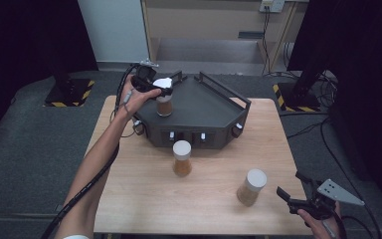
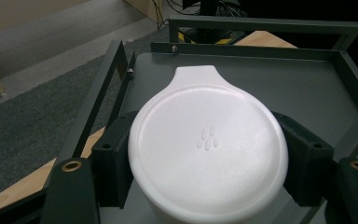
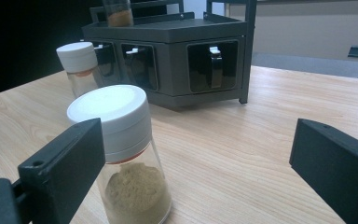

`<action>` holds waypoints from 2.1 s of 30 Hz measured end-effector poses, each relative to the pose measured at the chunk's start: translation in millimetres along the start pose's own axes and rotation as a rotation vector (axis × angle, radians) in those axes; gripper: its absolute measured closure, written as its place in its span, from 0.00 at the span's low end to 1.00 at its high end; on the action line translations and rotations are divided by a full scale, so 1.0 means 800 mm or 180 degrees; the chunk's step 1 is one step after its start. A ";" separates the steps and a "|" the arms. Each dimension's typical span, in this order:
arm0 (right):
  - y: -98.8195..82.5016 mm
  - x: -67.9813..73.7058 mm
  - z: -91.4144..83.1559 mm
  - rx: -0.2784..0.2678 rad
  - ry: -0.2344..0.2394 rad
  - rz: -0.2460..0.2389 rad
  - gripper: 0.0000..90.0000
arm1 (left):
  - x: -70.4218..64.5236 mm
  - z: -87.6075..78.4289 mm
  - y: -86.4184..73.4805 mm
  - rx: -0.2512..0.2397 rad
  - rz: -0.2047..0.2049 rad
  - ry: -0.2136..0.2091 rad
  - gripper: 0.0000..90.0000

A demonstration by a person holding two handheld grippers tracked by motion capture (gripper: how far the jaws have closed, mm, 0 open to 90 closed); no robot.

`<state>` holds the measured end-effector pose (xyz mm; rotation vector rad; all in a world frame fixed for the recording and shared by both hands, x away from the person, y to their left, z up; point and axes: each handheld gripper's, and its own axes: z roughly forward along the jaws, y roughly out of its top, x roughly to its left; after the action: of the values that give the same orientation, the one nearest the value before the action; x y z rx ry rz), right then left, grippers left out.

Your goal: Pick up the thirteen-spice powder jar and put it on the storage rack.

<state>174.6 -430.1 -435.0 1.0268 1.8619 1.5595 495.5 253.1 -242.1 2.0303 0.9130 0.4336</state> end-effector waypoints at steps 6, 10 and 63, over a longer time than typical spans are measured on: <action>0.000 0.000 0.000 0.0000 0.0008 -0.0008 0.04 | 0.000 0.001 -0.004 -0.0060 -0.0018 0.0009 0.32; 0.001 0.000 0.000 0.0002 0.0004 -0.0005 0.04 | -0.011 -0.003 -0.005 -0.0124 0.0046 0.0134 0.15; 0.004 0.005 0.001 0.0012 -0.0025 -0.0044 0.04 | -0.099 -0.202 -0.241 -0.1253 0.0350 -0.0321 0.03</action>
<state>173.2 -426.0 -431.8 1.0180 1.8634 1.5426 260.7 357.4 -302.8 1.7271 0.6016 0.5213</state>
